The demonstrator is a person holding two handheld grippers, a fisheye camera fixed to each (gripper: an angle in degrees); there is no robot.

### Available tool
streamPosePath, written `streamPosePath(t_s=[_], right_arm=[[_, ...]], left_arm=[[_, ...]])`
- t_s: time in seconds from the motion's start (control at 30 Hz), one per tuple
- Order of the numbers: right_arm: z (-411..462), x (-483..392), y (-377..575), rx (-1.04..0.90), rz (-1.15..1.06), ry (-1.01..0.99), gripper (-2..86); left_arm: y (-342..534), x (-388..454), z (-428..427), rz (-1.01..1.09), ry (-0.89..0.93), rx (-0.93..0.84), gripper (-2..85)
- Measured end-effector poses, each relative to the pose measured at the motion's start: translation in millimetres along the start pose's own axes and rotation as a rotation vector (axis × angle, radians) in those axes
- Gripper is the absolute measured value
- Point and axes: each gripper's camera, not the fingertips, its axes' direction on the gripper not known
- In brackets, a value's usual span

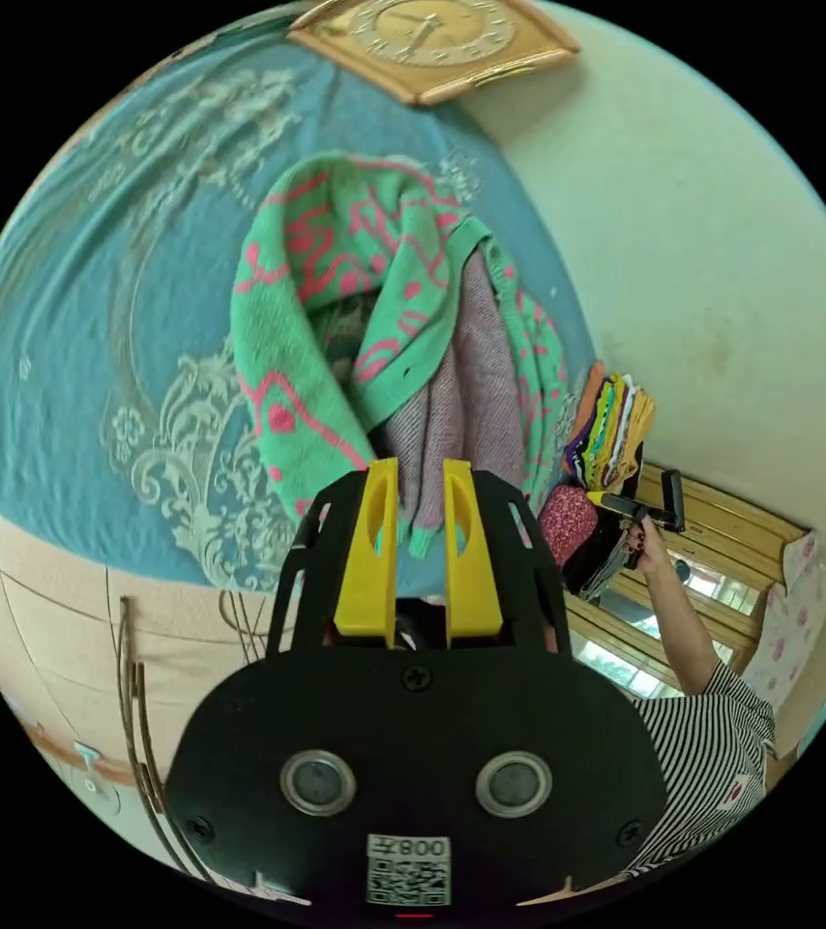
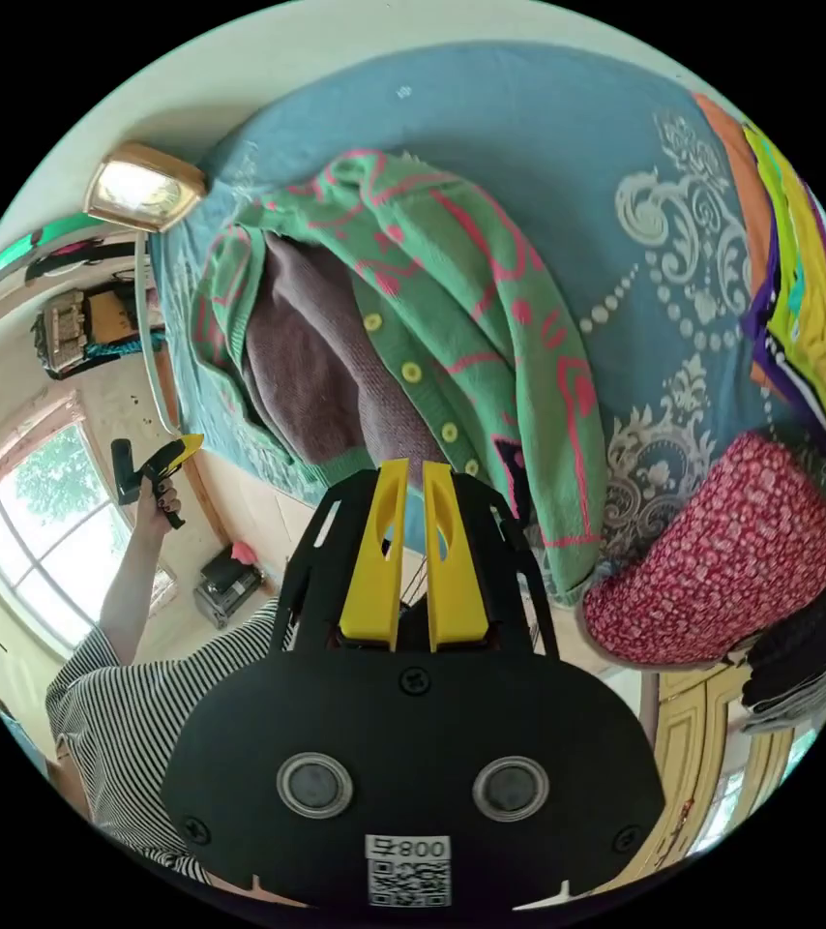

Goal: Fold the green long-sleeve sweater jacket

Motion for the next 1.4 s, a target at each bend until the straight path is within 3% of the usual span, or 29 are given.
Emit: streamPosePath(t_s=[0.1, 0.3, 0.6, 0.8, 1.07, 1.13, 1.23, 1.33, 1.4], right_arm=[[47, 22, 12, -0.034, 0.082, -0.108, 3.3], [109, 42, 15, -0.008, 0.145, -0.294, 3.5], [179, 59, -12, -0.048, 0.064, -0.335, 3.7], [197, 86, -12, -0.03, 0.088, -0.367, 3.7], [186, 103, -5, 0.065, 0.115, -0.402, 3.9], [179, 102, -4, 0.09, 0.1, -0.366, 4.2], [164, 101, -4, 0.136, 0.088, -0.268, 4.9], [150, 99, -10, 0.176, 0.082, -0.126, 5.6], [144, 94, -19, 0.178, 0.074, 0.001, 6.7]], left_arm=[[18, -38, 54, -0.093, 0.072, -0.055, 8.2], [5, -40, 112, -0.107, 0.038, -0.033, 10.6], [-12, -55, 231, -0.191, -0.137, -0.05, 11.8], [0, -62, 273, -0.153, -0.253, -0.081, 5.8], [76, -81, 211, -0.051, -0.324, -0.078, 2.6], [103, -110, 139, -0.119, -0.469, 0.029, 2.6], [149, -171, 43, -0.346, -0.453, 0.297, 3.2], [188, -206, 28, -0.442, -0.382, 0.412, 4.4], [192, -210, 64, -0.409, -0.352, 0.34, 4.8]])
